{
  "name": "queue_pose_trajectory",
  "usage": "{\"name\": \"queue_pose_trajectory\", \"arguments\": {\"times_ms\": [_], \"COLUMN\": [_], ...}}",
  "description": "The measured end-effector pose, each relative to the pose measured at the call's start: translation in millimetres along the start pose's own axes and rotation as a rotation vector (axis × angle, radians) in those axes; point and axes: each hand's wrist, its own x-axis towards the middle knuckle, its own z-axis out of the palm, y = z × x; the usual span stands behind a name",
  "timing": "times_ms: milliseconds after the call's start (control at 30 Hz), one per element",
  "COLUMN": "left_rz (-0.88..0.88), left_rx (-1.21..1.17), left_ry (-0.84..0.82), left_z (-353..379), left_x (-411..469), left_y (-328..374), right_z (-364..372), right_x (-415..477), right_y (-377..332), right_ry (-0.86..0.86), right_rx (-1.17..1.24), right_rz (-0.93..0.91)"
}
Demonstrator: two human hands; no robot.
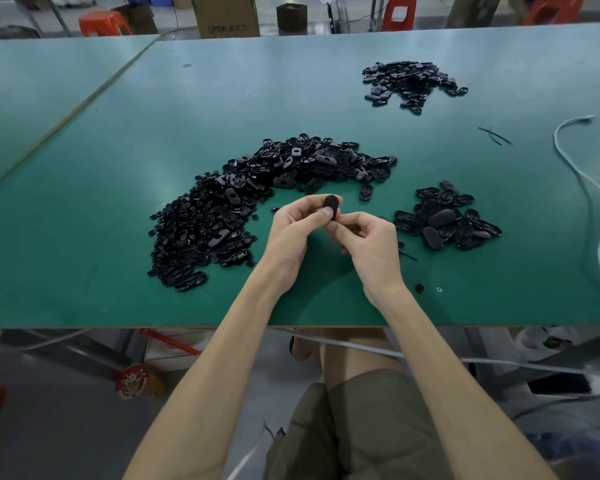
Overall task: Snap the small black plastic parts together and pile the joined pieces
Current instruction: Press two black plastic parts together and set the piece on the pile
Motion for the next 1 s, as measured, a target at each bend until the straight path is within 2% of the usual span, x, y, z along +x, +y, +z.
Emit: {"name": "queue_pose_trajectory", "arguments": {"times_ms": [767, 1000], "left_rz": [0.042, 0.237], "left_rx": [0.045, 0.404], "left_ry": [0.089, 0.163], "left_z": [2.5, 20.7], "left_x": [-1.7, 7.2], "left_y": [-4.1, 3.1], "right_z": [0.6, -0.2], "right_x": [1.5, 3.1], "right_y": [1.7, 1.8], "right_ry": [0.017, 0.045], "right_rx": [-0.014, 0.003], "right_rz": [-0.02, 0.008]}}
